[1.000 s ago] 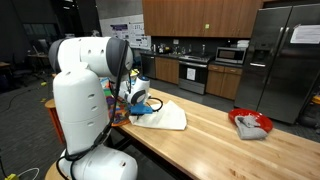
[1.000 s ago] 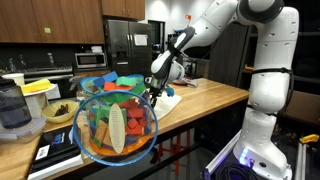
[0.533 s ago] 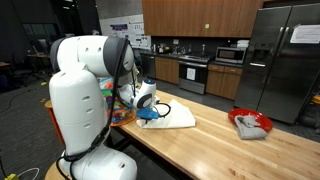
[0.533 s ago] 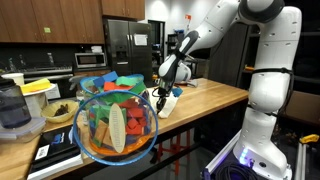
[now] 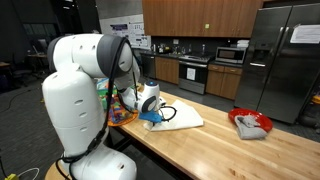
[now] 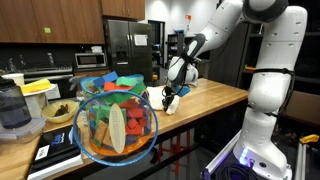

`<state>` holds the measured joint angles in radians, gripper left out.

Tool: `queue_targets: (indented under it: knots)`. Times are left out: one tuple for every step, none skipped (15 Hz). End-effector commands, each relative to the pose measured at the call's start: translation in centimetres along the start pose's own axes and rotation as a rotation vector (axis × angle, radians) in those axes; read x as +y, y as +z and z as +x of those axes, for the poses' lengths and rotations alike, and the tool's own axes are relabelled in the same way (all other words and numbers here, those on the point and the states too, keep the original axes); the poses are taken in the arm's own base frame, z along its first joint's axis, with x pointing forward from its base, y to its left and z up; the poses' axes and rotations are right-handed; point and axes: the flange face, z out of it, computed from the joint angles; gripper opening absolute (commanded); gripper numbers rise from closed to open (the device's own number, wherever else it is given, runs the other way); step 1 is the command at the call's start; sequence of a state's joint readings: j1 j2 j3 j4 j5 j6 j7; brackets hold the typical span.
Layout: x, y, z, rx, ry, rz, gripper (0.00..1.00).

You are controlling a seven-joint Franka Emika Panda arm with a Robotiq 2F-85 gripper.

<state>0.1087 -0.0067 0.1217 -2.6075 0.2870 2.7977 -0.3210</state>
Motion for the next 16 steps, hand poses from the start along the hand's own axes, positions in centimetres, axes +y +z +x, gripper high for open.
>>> queue_targets:
  knots:
    - [2.4,0.0,-1.8,-0.003,0.044,-0.024,0.01]
    - [3.1,-0.2,-2.0,0.002,0.05,-0.027,0.01]
    - [4.0,-0.3,-2.1,0.004,0.058,-0.03,0.01]
    - [5.0,-0.5,-2.4,0.008,0.062,-0.035,0.01]
    - [5.8,-0.8,-2.6,0.013,0.067,-0.041,0.01]
    - [6.8,-1.1,-2.9,0.023,0.073,-0.048,0.01]
    - [7.8,-1.4,-3.2,0.027,0.081,-0.054,0.01]
    - [8.8,-1.5,-3.6,0.029,0.091,-0.057,0.01]
    - [9.7,-1.6,-4.0,0.03,0.105,-0.06,0.01]
    - [10.7,-1.7,-4.6,0.029,0.117,-0.063,0.01]
    - [11.6,-1.8,-5.1,0.027,0.126,-0.065,0.01]
    - [12.5,-1.8,-5.7,0.026,0.139,-0.067,0.01]
    - [13.3,-1.9,-6.3,0.027,0.149,-0.068,0.01]
    - [13.9,-2.0,-6.6,0.029,0.157,-0.069,0.01]
    - [14.4,-2.1,-6.9,0.034,0.16,-0.066,0.01]
    - [14.7,-2.2,-6.9,0.044,0.162,-0.061,0.01]
